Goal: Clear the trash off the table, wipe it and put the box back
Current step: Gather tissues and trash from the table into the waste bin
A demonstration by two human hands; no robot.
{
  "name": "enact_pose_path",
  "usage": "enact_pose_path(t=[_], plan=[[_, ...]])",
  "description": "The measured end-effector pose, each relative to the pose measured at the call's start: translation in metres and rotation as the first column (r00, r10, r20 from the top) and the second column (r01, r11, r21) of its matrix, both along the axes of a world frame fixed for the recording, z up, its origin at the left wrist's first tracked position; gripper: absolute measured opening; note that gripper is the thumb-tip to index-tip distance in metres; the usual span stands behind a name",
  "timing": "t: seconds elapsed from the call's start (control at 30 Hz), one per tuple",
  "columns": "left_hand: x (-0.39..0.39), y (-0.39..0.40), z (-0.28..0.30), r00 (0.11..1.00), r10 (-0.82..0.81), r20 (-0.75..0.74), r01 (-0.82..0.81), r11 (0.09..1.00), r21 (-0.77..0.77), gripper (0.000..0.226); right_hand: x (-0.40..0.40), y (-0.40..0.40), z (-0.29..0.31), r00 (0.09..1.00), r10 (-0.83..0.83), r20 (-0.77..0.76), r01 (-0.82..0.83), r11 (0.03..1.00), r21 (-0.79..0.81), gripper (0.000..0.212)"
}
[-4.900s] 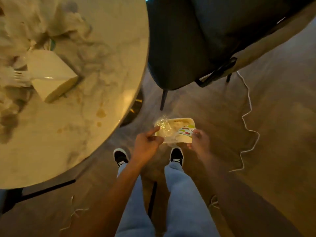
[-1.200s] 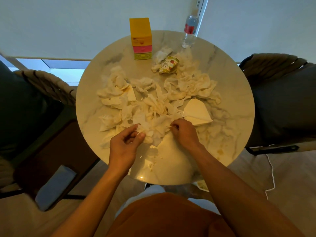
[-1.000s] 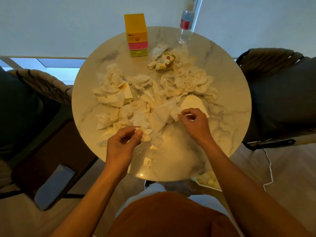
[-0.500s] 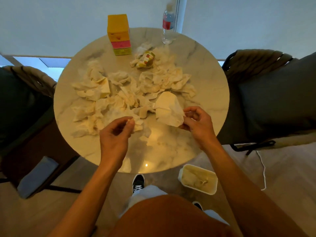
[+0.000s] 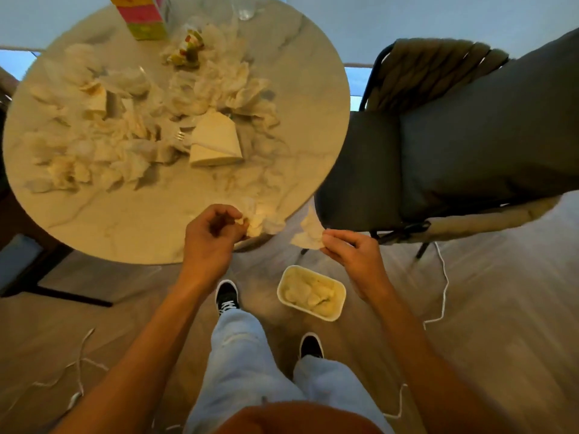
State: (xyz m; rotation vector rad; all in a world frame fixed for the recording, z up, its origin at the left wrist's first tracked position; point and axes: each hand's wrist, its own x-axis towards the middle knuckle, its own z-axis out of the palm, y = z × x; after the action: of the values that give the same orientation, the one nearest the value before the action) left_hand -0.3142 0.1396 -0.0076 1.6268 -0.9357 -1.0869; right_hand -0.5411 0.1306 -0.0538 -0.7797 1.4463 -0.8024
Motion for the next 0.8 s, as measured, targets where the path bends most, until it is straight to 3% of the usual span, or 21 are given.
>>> enact_pose_path(t=[0.1,0.33,0.53,0.7,0.8], plan=[[-0.037,0.022,-0.012,0.993,-0.115,-0.008,0.115,0.992,0.043,0.023,-0.022,0.022,-0.026,0.997,0.015,-0.071,-0.01,0.997,0.073,0.008],[-0.095,0.079,-0.102,0.959,-0.263,-0.104,0.28,0.935,0.217,0.04,-0.062,0.071,-0.143,0.972,-0.139,-0.189,0.195,0.927,0.321,0.019],[-0.114,0.084,-0.201,0.925,-0.347,-0.154,0.38,0.842,0.383,0.015,-0.072,0.082,-0.248,0.937,-0.156,-0.313,0.271,0.89,0.368,0.019],[-0.115,0.068,-0.274,0.91,-0.408,-0.065,0.396,0.815,0.424,0.015,-0.066,0.085,-0.321,0.934,0.019,-0.356,0.136,0.904,0.405,0.013],[-0.107,0.055,-0.319,0.869,-0.495,0.013,0.44,0.783,0.439,0.024,-0.062,0.084,-0.352,0.881,0.197,-0.43,-0.009,0.916,0.402,0.025]])
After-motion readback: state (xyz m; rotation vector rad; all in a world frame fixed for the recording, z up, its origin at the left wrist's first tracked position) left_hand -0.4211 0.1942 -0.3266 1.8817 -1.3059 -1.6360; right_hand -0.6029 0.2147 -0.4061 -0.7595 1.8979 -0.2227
